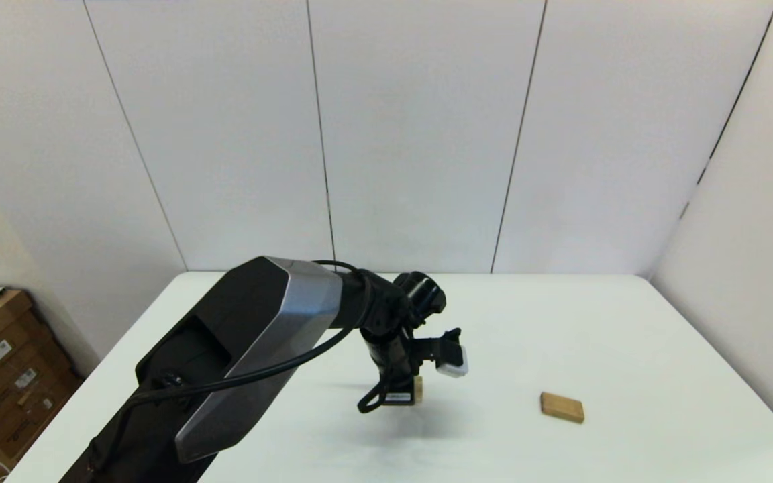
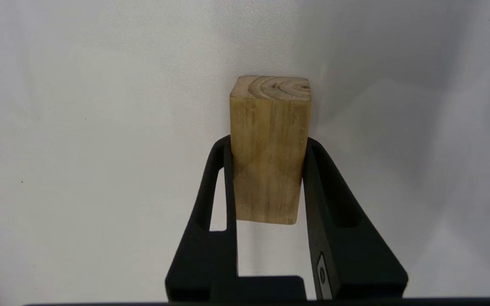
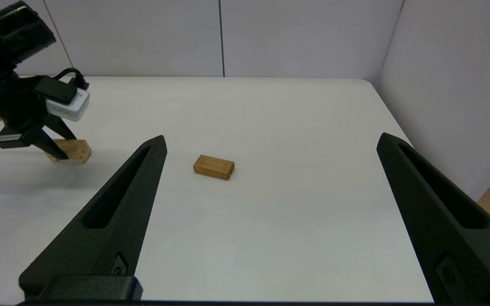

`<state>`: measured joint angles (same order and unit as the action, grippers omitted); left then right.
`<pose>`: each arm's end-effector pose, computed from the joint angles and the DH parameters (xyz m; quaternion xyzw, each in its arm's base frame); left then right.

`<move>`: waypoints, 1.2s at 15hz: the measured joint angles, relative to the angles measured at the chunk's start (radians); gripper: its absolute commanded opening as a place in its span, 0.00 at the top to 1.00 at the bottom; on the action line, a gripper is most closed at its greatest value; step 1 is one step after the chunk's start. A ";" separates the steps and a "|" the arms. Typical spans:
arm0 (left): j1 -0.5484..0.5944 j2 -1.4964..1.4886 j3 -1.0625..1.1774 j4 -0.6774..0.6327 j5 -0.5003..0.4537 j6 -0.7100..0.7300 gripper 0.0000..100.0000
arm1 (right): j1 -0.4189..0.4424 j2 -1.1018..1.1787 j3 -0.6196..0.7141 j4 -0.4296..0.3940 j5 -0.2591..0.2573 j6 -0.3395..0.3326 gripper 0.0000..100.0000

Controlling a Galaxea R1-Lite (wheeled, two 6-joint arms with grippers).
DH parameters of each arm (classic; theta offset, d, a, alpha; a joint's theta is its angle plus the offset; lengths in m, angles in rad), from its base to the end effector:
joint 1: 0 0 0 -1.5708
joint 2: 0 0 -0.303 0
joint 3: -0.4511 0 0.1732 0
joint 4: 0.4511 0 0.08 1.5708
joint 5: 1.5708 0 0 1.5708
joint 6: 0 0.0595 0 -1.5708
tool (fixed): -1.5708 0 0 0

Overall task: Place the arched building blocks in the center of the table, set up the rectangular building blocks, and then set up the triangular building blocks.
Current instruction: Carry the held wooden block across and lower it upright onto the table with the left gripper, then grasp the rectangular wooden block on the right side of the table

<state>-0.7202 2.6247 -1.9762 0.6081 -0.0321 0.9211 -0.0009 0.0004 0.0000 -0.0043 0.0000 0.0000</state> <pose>0.3568 -0.3156 -0.0169 0.5120 0.3636 -0.5121 0.5859 -0.0076 0.0000 0.0761 0.0000 -0.0019 -0.0004 1.0000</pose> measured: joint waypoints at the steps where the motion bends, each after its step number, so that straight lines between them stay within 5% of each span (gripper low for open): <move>1: -0.001 0.001 0.000 -0.002 0.010 0.000 1.00 | 0.000 0.000 0.000 0.000 0.000 0.000 0.00; 11: -0.002 0.004 0.000 -0.003 0.025 0.000 1.00 | 0.000 0.000 0.000 0.000 0.000 0.000 0.00; 12: -0.002 0.004 0.000 -0.002 0.024 0.000 0.00 | 0.000 0.000 0.000 0.000 0.000 0.000 0.00; 18: -0.002 0.005 0.000 -0.016 0.022 -0.004 0.00 | 0.000 0.000 0.000 0.000 0.000 0.000 0.00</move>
<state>-0.7221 2.6300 -1.9762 0.5926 -0.0100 0.9172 -0.0004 0.0004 0.0000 -0.0043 0.0000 0.0000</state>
